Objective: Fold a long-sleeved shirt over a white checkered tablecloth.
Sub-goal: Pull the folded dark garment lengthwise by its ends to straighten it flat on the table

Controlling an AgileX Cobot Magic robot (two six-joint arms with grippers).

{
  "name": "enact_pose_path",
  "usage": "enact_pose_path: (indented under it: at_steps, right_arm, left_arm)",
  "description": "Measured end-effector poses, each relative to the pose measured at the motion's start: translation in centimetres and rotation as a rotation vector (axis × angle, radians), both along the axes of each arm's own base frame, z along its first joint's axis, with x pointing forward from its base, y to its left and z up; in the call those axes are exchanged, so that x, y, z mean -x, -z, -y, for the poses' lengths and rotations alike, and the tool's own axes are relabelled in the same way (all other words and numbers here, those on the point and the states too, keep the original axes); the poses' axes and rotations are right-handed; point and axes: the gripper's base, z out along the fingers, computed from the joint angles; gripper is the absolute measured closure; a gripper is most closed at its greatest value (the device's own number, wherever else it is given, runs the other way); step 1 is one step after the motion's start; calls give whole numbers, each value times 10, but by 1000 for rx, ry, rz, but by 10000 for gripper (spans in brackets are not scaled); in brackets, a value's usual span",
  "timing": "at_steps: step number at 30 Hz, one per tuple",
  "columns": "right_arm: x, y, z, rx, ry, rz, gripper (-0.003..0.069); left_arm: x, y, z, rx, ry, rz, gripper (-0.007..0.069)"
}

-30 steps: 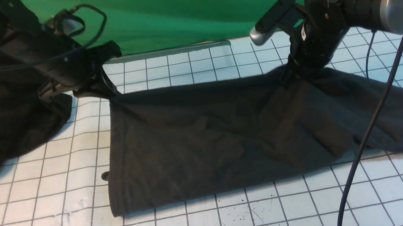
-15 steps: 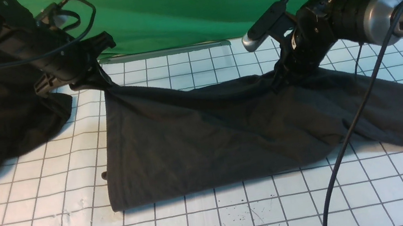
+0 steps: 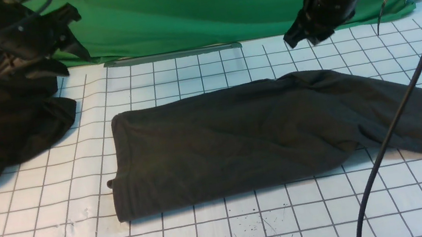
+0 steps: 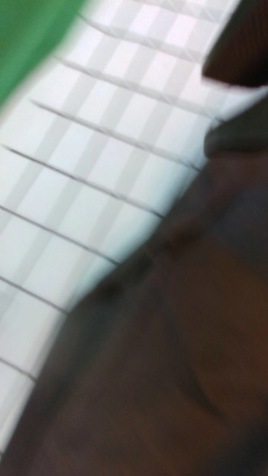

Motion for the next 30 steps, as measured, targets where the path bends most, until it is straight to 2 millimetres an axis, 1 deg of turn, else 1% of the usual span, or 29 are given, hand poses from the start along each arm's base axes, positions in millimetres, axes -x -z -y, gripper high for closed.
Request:
enact_pose_path:
  at_steps: [1,2,4,5,6,7,8,9,11,13,15,16,17,19,20,22,24,26,28,30]
  right_arm:
    - [4,7,-5,-44,-19,-62,620]
    - [7,17,-12,-80,-46,-119,639]
    - [9,30,-21,-107,-74,-165,650]
    - [10,42,-28,-117,-91,-194,655]
    - [10,54,-34,-119,-102,-214,656]
    - [10,56,-35,-119,-104,-218,656]
    - [6,72,-40,-121,-113,-222,657]
    - [5,76,-42,-122,-113,-218,657]
    - [-7,96,-46,-138,-106,-154,657]
    - [-15,104,-44,-141,-98,-105,657]
    - [-25,104,-38,-143,-80,-44,655]
    - [-30,98,-31,-147,-62,-28,652]
    - [-32,96,-28,-148,-53,-28,652]
    - [-40,72,-11,-154,-16,-10,650]
    - [-42,59,-1,-150,-3,-14,649]
    - [-38,24,24,-135,17,-28,649]
    - [-25,-15,58,-122,63,-48,649]
    - [-10,-44,89,-128,127,-33,649]
    - [9,-69,120,-142,207,-11,648]
    - [35,-83,153,-139,289,-11,644]
  left_arm:
    - [6,-1,4,-13,57,-41,335]
    - [11,0,11,-23,107,-69,386]
    - [16,7,20,-34,170,-118,480]
    - [20,13,31,-42,217,-148,554]
    - [23,19,39,-47,251,-168,586]
    - [24,20,40,-47,255,-172,586]
    - [28,32,53,-50,290,-207,615]
    - [28,33,56,-51,296,-208,616]
    - [29,46,70,-54,318,-219,623]
    - [27,53,76,-57,323,-217,623]
    - [26,56,78,-55,315,-215,623]
    - [26,56,78,-55,314,-214,622]
    - [26,56,78,-55,314,-214,622]
    - [26,55,76,-65,314,-212,621]
    - [26,54,76,-76,315,-209,619]
    - [27,52,74,-98,317,-203,608]
    - [27,51,73,-110,318,-201,587]
    - [28,49,72,-114,318,-197,559]
    - [28,48,72,-116,318,-194,533]
    - [28,47,72,-116,318,-191,494]
